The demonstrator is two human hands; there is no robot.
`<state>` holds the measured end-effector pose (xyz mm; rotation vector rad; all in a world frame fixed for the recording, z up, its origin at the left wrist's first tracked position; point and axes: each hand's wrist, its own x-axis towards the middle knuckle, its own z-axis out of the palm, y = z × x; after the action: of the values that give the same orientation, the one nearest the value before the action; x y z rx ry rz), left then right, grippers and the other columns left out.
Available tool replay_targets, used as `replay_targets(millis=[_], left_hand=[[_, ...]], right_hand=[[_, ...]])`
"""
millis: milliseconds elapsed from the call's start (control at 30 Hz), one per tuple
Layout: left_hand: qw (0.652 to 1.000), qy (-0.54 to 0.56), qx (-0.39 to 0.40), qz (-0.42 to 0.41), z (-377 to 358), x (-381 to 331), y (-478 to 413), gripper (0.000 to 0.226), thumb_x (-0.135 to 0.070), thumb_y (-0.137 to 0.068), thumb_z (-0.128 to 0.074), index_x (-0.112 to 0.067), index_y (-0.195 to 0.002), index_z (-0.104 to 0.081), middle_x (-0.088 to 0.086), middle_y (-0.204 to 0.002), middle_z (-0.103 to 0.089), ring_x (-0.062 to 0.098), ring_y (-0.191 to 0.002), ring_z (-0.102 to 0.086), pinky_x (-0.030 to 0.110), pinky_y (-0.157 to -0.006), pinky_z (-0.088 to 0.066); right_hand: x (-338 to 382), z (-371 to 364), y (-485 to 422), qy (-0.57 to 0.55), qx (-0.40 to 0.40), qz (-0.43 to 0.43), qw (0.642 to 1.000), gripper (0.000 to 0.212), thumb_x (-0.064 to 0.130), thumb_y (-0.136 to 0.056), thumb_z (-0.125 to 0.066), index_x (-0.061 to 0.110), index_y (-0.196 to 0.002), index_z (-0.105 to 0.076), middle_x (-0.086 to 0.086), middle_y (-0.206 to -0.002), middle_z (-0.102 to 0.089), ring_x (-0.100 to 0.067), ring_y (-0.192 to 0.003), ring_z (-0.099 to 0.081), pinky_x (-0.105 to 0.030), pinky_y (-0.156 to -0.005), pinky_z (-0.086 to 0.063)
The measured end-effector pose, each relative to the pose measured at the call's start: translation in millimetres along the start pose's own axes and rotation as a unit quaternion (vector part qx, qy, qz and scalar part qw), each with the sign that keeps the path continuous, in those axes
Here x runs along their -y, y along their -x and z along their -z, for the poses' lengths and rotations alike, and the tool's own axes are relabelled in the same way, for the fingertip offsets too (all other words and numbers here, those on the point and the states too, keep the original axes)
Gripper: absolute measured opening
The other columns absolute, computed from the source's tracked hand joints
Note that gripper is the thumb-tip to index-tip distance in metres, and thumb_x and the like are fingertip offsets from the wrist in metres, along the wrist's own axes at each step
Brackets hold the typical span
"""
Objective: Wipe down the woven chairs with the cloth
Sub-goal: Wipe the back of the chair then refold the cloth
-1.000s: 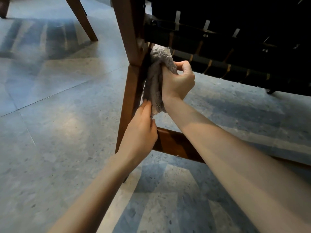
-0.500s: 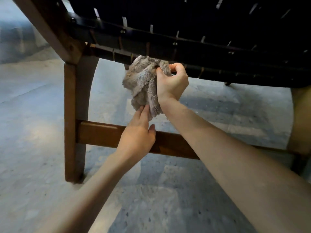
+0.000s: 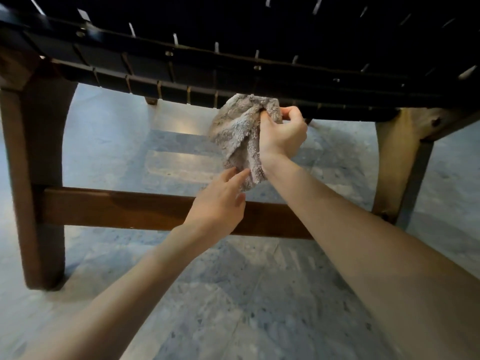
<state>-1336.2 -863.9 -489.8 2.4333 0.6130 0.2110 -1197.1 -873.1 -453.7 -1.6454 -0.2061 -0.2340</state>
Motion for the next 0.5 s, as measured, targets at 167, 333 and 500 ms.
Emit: replay_targets(millis=[167, 333, 500], left_hand=[[1.0, 0.003, 0.002, -0.026, -17.8, -16.0, -7.6, 0.051, -0.02, -0.099, -0.045, -0.034, -0.146, -0.03, -0.005, -0.154, -0.026, 0.019, -0.138, -0.031, 0.036, -0.11, -0.036], [0.999, 0.013, -0.022, -0.031, -32.0, -26.1, -17.6, 0.049, -0.02, -0.098, -0.047, -0.033, -0.143, -0.036, -0.004, -0.15, -0.034, 0.02, -0.135, -0.035, 0.032, -0.106, -0.034], [0.999, 0.02, -0.01, -0.042, -41.9, -39.5, -25.8, 0.045, -0.022, -0.098, -0.047, -0.032, -0.141, -0.04, -0.003, -0.146, -0.04, 0.02, -0.13, -0.042, 0.03, -0.102, -0.039]], right_hand=[[-8.8, 41.2, -29.4, -0.005, -0.063, -0.027, 0.998, 0.02, 0.01, -0.078, -0.073, 0.016, -0.072, -0.055, 0.003, -0.068, -0.061, -0.008, -0.061, -0.056, -0.014, -0.05, -0.042], [-18.5, 83.4, -63.0, 0.008, -0.122, -0.043, 0.992, 0.014, 0.012, -0.08, -0.073, 0.016, -0.077, -0.059, 0.001, -0.077, -0.064, -0.01, -0.071, -0.059, -0.014, -0.054, -0.045], [-17.6, 106.5, -84.6, -0.023, -0.18, -0.132, 0.975, 0.015, 0.018, -0.085, -0.07, 0.009, -0.097, -0.07, 0.0, -0.082, -0.067, -0.01, -0.076, -0.063, -0.017, -0.06, -0.049]])
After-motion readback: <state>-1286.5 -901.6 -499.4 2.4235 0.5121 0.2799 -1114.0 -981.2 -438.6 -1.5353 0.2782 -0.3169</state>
